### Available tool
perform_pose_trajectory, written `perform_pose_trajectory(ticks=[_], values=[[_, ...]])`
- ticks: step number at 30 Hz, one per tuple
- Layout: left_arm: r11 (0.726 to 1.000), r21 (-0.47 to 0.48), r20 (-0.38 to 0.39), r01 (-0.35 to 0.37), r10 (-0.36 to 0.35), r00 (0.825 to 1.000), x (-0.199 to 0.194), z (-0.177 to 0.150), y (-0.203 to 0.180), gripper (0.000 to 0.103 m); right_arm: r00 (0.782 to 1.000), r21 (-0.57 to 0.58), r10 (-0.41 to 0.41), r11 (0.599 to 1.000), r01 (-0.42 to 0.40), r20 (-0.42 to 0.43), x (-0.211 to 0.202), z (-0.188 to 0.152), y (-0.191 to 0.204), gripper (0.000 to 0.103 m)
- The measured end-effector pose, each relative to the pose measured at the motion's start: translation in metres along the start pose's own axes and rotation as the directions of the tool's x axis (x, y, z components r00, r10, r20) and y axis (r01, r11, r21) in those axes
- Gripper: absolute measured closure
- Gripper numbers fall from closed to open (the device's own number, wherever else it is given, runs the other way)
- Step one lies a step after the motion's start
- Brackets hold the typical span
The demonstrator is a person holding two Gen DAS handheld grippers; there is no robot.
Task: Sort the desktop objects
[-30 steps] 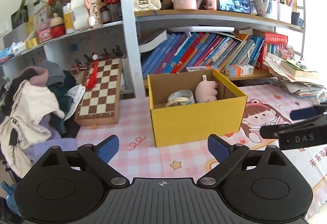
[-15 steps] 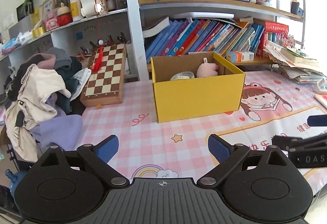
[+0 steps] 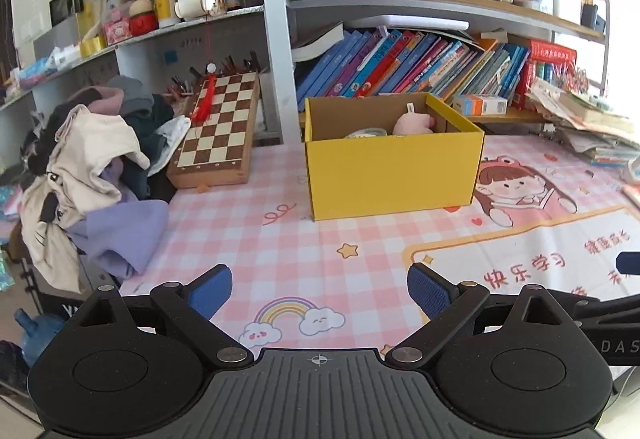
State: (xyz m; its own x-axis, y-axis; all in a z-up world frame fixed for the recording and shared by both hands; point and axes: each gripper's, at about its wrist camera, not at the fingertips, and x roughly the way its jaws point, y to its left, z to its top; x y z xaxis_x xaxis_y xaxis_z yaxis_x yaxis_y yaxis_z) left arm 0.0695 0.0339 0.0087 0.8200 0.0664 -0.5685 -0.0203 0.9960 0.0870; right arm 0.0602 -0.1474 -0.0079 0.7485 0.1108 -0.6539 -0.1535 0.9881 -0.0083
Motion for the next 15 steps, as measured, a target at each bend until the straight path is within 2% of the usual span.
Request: perform_pose_trajectory(ticks=[6, 15], values=[[0.999, 0.027, 0.000, 0.027, -0.027, 1.000, -0.006, -0.002, -0.008, 0.002, 1.000, -0.018, 0.013, 1.000, -0.013, -0.009, -0.003, -0.005, 0.004, 0.003], [0.999, 0.043, -0.015, 0.020, -0.019, 1.000, -0.007, -0.003, -0.014, 0.001, 1.000, -0.025, 0.026, 0.999, -0.026, -0.014, -0.006, -0.008, 0.003, 0.002]])
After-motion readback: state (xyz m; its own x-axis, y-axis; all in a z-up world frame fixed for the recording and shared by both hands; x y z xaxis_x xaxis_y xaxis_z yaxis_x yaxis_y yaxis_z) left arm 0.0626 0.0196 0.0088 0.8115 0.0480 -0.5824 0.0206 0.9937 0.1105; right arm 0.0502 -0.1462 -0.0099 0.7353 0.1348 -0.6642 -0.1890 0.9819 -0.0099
